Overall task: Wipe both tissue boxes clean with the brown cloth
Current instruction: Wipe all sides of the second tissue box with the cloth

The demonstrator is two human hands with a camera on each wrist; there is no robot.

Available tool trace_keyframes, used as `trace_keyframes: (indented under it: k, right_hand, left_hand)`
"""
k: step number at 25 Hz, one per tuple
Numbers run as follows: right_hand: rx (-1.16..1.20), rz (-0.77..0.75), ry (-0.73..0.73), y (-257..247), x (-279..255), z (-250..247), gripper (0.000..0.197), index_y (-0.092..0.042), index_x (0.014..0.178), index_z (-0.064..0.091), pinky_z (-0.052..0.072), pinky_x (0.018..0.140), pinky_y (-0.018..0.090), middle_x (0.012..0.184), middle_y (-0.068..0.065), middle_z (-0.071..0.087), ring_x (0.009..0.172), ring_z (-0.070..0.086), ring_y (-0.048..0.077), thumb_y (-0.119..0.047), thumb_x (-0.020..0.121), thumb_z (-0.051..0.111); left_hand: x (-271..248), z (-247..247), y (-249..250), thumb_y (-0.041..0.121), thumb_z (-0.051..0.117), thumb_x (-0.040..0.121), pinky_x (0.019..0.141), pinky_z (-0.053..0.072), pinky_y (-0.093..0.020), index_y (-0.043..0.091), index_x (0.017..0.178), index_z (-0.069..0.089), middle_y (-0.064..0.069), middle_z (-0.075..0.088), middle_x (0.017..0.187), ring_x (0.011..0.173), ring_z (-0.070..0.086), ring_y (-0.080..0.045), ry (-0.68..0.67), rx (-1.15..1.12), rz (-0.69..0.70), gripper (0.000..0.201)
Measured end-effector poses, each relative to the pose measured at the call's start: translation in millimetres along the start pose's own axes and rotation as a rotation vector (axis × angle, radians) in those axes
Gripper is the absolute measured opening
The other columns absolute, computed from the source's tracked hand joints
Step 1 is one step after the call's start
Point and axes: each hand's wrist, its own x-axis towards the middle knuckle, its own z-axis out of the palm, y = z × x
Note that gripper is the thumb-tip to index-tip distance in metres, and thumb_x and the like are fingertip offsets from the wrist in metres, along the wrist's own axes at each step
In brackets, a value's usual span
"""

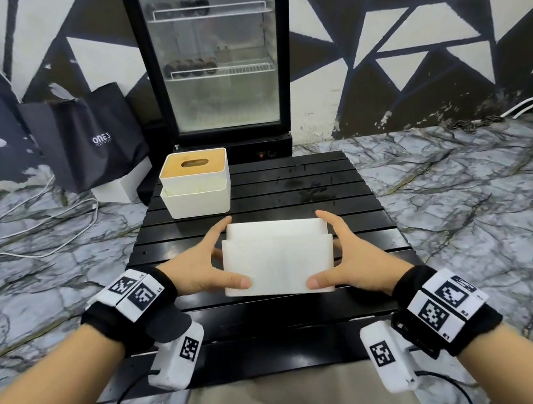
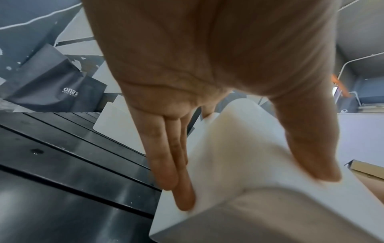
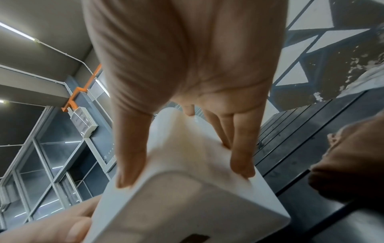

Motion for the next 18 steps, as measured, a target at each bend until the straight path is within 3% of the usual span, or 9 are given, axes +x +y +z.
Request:
trace_keyframes:
  k: [2, 4, 6, 8, 10, 12, 15, 18]
  right_hand:
    - [0.052, -0.032, 0.03, 1, -3, 2, 0.094, -0.037, 0.132, 0.022, 0.053, 0.077, 0.02, 0.121, 0.0, 0.055, 0.105, 0.058, 0.013, -0.013, 0.063, 0.081]
    - [0.142, -0.062, 0.069, 2, -6, 2, 0.07, -0.032, 0.117, 0.037, 0.055, 0.08, 0.03, 0.115, 0.004, 0.06, 0.096, 0.063, 0.017, -0.007, 0.066, 0.078]
    - [0.18, -0.096, 0.076, 4, -9, 2, 0.058, -0.029, 0.105, 0.043, 0.056, 0.079, 0.035, 0.114, 0.002, 0.061, 0.088, 0.066, 0.02, -0.002, 0.066, 0.077]
    - [0.18, -0.131, 0.062, 6, -10, 2, 0.055, -0.031, 0.097, 0.045, 0.056, 0.08, 0.035, 0.117, -0.003, 0.059, 0.088, 0.065, 0.021, -0.002, 0.064, 0.079]
    - [0.188, -0.151, 0.046, 9, -10, 2, 0.052, -0.032, 0.093, 0.046, 0.055, 0.081, 0.031, 0.12, -0.007, 0.055, 0.091, 0.064, 0.019, -0.002, 0.065, 0.078]
    - [0.2, -0.163, 0.042, 12, -8, 0, 0.049, -0.03, 0.092, 0.048, 0.054, 0.081, 0.029, 0.122, -0.007, 0.055, 0.096, 0.063, 0.019, -0.001, 0.066, 0.077]
    - [0.17, -0.157, 0.078, 21, -6, 0, 0.051, -0.036, 0.084, 0.049, 0.052, 0.088, 0.036, 0.124, -0.003, 0.053, 0.104, 0.061, 0.02, 0.001, 0.064, 0.079]
    - [0.15, -0.132, 0.107, 31, -4, 8, 0.053, -0.031, 0.083, 0.047, 0.054, 0.086, 0.042, 0.12, 0.0, 0.053, 0.098, 0.064, 0.023, 0.006, 0.061, 0.078]
  left_hand:
    - [-5, 0, -1, 0.053, 0.081, 0.036, 0.068, 0.052, -0.024, 0.046, 0.135, 0.019, -0.001, 0.06, 0.118, 0.079, 0.064, -0.009, 0.04, -0.003, 0.028, 0.117]
    - [-9, -2, -1, 0.054, 0.084, 0.033, 0.079, 0.053, -0.028, 0.046, 0.121, 0.034, 0.002, 0.063, 0.113, 0.076, 0.066, -0.009, 0.088, -0.003, 0.053, 0.101]
    - [-14, -1, -1, 0.037, 0.09, 0.045, 0.081, 0.054, -0.031, 0.043, 0.112, 0.04, 0.005, 0.064, 0.11, 0.077, 0.07, -0.015, 0.108, -0.013, 0.076, 0.084]
    - [-18, 3, -3, 0.013, 0.087, 0.06, 0.076, 0.056, -0.028, 0.038, 0.11, 0.041, 0.007, 0.062, 0.111, 0.078, 0.071, -0.018, 0.127, -0.035, 0.098, 0.073]
    - [-18, 7, -5, 0.003, 0.083, 0.065, 0.072, 0.057, -0.026, 0.033, 0.112, 0.042, 0.01, 0.06, 0.111, 0.076, 0.071, -0.017, 0.141, -0.047, 0.112, 0.069]
    - [-15, 8, -8, 0.001, 0.081, 0.066, 0.074, 0.057, -0.028, 0.03, 0.113, 0.042, 0.011, 0.058, 0.114, 0.078, 0.071, -0.016, 0.146, -0.059, 0.13, 0.068]
    - [-9, 13, -15, 0.002, 0.083, 0.064, 0.08, 0.056, -0.035, 0.033, 0.108, 0.043, 0.011, 0.057, 0.118, 0.082, 0.07, -0.014, 0.148, -0.057, 0.143, 0.066]
    - [-6, 27, -25, 0.0, 0.083, 0.063, 0.075, 0.054, -0.025, 0.032, 0.106, 0.044, 0.012, 0.053, 0.118, 0.078, 0.067, -0.007, 0.185, -0.075, 0.151, 0.067]
